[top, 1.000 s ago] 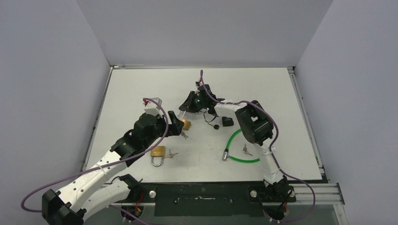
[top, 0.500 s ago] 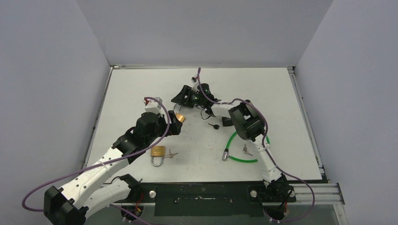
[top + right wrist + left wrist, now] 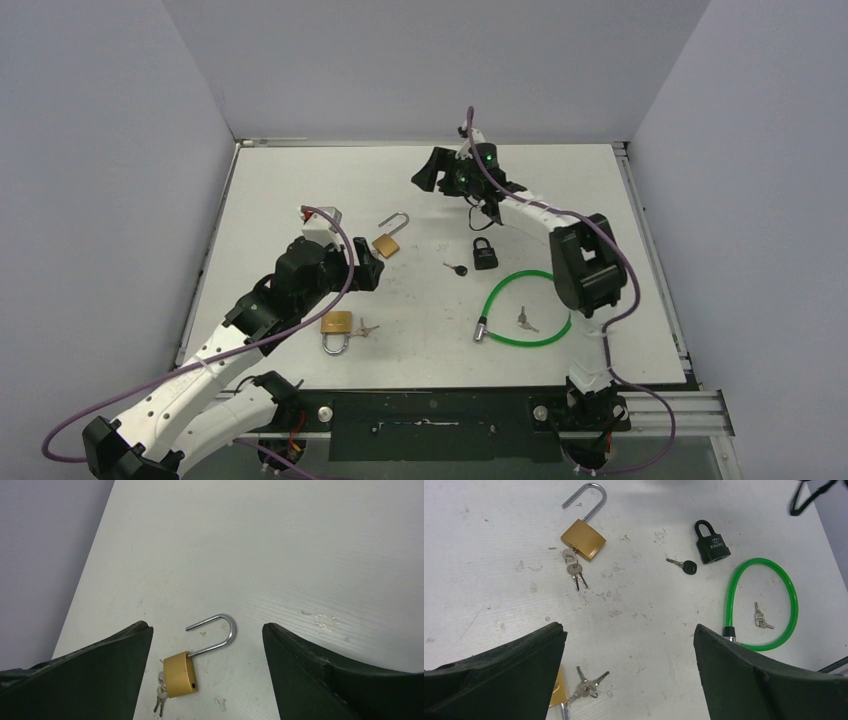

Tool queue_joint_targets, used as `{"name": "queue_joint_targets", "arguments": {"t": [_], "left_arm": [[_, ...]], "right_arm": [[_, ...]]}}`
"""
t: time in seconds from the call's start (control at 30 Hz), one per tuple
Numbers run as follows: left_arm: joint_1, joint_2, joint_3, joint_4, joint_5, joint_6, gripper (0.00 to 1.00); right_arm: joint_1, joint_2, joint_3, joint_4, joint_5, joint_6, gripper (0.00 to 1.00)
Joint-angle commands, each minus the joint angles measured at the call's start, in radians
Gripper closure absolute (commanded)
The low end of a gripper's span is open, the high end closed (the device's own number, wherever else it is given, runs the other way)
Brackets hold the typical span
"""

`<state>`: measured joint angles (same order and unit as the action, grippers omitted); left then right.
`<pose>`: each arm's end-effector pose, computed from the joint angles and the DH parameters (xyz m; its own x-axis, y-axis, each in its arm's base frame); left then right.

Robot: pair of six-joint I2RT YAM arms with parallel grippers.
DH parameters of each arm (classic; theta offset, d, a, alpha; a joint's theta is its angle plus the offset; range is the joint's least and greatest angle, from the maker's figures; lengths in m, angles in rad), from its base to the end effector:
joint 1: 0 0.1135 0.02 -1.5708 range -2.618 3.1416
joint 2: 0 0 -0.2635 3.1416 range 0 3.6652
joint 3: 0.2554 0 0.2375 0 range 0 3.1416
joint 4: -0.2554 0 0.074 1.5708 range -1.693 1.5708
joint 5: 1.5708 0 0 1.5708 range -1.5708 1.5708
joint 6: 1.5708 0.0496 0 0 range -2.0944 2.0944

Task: Unlock with the key

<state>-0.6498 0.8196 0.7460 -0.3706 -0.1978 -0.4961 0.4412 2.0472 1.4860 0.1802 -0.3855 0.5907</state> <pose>0.1528 -0.1039 0.2963 -0.5160 -0.1940 -0.8343 0.2346 0.9047 -0.3555 0.4249 0.2213 0.2316 -0.6754 0.2518 -0.6931 -0.4035 0.6605 0.6331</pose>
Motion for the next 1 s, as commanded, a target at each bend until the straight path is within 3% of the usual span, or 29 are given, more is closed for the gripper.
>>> {"name": "queue_joint_targets", "arguments": {"t": [0.0,0.23,0.4,0.67,0.97], "left_arm": [[0.011,-0.026,0.05,-0.04,-0.034,0.001,0.03],[0.013,-0.012,0.017,-0.026,-0.003,-0.064,0.05],[0.013,0.003,-0.002,-0.018,0.001,-0.114,0.07],[0.014,0.021,-0.026,-0.006,0.029,-0.157,0.06],[0.015,0.022,-0.035,-0.01,0.027,-0.166,0.06]], "right_arm": [[0.019,-0.251,-0.154,-0.169,0.183,-0.143,0.18],[0.065,-0.514,-0.424,-0.356,0.245,-0.207,0.35],[0.116,-0.563,-0.515,-0.434,0.267,-0.282,0.41],[0.166,-0.385,-0.435,-0.491,0.3,-0.423,0.48],[0.172,-0.225,-0.287,-0.57,0.36,-0.504,0.42]]}}
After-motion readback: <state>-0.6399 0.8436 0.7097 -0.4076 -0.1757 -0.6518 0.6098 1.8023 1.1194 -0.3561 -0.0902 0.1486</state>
